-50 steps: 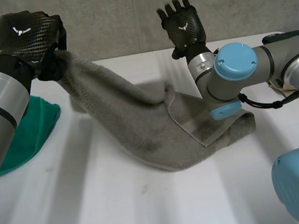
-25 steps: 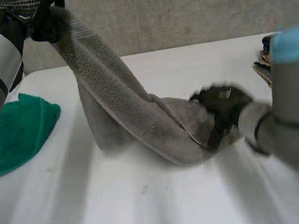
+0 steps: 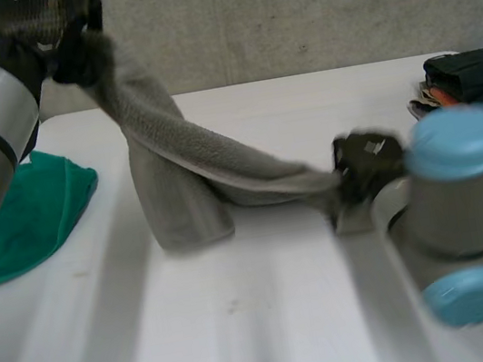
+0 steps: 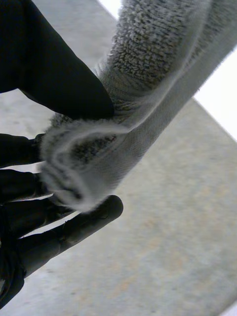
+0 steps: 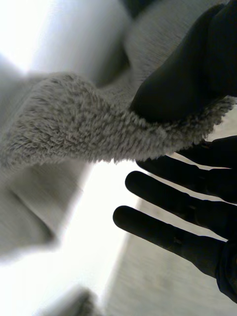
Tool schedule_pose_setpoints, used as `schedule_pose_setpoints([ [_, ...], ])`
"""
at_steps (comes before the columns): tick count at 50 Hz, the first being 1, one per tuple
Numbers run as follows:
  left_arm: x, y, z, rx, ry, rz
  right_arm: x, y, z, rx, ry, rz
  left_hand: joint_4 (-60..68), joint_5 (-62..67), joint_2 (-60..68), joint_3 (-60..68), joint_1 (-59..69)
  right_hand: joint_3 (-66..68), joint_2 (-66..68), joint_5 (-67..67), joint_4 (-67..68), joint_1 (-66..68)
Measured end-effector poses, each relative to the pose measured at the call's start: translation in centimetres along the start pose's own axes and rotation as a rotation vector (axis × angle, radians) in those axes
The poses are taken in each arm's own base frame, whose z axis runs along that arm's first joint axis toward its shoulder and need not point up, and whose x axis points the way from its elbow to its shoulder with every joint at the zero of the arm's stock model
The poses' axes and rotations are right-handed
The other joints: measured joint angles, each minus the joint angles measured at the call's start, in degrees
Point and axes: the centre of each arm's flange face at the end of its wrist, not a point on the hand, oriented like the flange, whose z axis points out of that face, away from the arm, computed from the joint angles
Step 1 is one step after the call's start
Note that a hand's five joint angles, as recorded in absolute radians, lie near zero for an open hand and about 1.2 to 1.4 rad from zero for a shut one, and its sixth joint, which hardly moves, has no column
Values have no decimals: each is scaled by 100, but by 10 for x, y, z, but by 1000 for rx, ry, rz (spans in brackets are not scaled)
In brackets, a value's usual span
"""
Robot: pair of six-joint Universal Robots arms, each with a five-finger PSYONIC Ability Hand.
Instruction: Fold the laundry.
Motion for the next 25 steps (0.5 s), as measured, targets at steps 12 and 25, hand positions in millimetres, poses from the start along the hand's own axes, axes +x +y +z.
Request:
schedule_pose_setpoints([
  [12, 9, 141, 10, -423, 189, 106, 68, -66, -9, 12, -170, -685, 0, 0, 0, 0, 0, 5, 0, 94, 2, 80],
  [25, 18, 162, 79, -353, 203, 44, 65, -55, 66, -28, -192, -818, 1, 0, 1, 0, 0, 13, 0, 96, 3, 80],
])
